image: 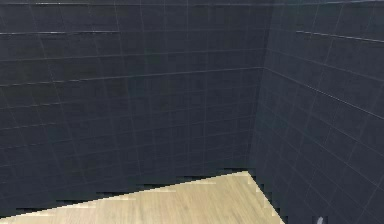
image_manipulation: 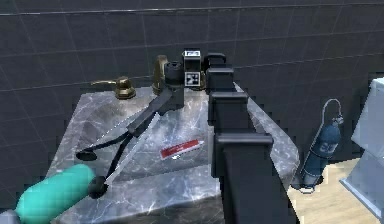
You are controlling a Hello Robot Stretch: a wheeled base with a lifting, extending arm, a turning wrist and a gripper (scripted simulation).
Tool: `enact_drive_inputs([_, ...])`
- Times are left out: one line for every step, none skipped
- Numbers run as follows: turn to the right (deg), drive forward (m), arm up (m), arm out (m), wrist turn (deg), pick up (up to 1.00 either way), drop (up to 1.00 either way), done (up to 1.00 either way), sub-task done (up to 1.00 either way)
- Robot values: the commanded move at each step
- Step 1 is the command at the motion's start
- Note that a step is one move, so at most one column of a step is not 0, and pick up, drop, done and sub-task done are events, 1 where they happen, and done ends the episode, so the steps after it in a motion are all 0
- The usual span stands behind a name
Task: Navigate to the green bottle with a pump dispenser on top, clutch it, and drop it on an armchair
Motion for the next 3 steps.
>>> enact_drive_inputs([0.0,0.00,0.00,0.00,-3.0,0.00,0.00,0.00,0.00])
enact_drive_inputs([0.0,0.00,0.00,-0.28,0.0,0.00,0.00,0.00,0.00])
enact_drive_inputs([-45.0,0.00,0.00,0.00,0.0,0.00,0.00,0.00,0.00])
